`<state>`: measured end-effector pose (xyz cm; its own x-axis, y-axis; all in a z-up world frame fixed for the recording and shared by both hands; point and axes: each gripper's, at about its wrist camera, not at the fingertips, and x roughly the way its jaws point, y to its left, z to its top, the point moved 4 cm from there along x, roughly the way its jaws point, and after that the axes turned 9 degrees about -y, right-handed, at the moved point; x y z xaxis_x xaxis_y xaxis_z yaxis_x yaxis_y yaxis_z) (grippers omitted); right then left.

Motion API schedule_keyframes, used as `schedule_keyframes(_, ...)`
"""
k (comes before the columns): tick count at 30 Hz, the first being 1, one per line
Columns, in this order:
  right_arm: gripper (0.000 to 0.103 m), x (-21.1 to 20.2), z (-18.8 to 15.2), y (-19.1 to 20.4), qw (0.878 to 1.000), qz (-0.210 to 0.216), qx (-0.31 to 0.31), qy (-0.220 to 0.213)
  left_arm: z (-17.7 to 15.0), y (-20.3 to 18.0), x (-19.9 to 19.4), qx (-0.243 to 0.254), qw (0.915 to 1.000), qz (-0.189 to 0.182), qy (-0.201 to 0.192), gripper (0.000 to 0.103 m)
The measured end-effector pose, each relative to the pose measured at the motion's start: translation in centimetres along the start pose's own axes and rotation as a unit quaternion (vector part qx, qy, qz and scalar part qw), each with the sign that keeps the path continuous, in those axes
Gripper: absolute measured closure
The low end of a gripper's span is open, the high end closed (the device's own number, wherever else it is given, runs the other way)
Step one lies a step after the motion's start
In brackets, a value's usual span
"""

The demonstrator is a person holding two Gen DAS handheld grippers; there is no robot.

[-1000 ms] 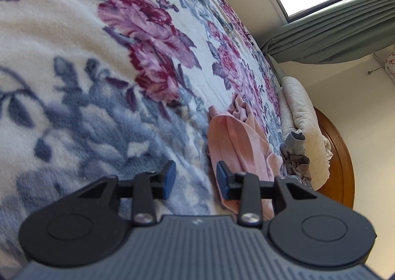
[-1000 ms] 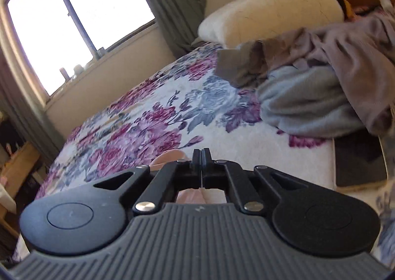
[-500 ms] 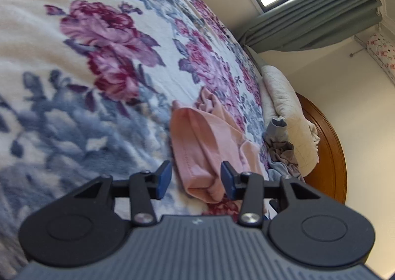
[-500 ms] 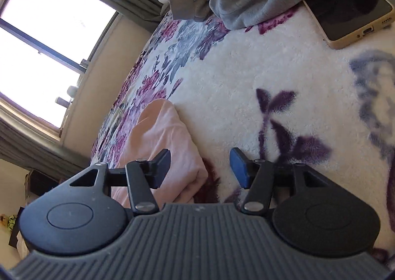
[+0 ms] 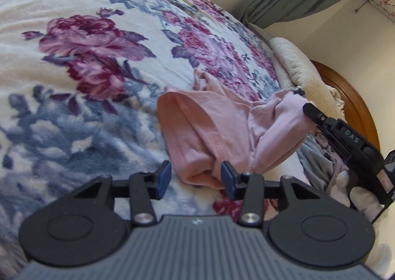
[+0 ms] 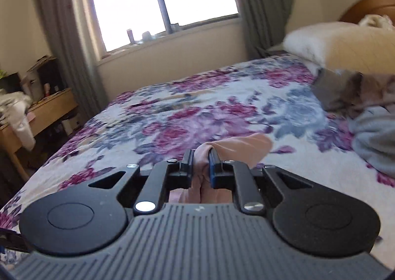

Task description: Fold clothes

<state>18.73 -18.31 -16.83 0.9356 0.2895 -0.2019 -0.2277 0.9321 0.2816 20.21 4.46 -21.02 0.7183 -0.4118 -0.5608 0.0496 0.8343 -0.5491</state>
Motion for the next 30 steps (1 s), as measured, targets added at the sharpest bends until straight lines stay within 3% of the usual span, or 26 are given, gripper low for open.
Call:
schedule_keyframes(3, 0.089, 3.4, -3.1, 4.6, 0.993, 0.082, 0.000, 0.082, 0.8, 1.1, -1.7, -0.012, 0.9996, 0.016, -0.021, 0.061)
schedule_keyframes(6, 0.084, 4.6, -6.6, 6.9, 0.978, 0.121, 0.016, 0.171, 1.4, 1.7, -3.1, -0.020, 0.9991, 0.017, -0.034, 0.061)
schedule_keyframes(7, 0.078, 4.3, -7.1, 7.2, 0.976, 0.121, 0.020, 0.181, 1.5, 1.6, -3.3, -0.019, 0.9991, 0.020, -0.034, 0.061)
schedule_keyframes(12, 0.057, 0.6, -5.5, 6.3, 0.984, 0.080, 0.056, 0.151, 1.7, 0.8, -3.4, -0.010, 0.9992, 0.027, -0.028, 0.060)
schedule_keyframes(19, 0.056, 1.0, -4.4, 4.8, 0.982, -0.009, 0.044, 0.181, 1.0, -0.6, -3.5, -0.005, 0.9995, 0.025, -0.020, 0.059)
schedule_keyframes(30, 0.054, 0.1, -4.9, 4.4, 0.982, -0.035, 0.045, 0.182, 0.2, -0.9, -4.1, 0.017, 0.9984, 0.051, -0.017, 0.052)
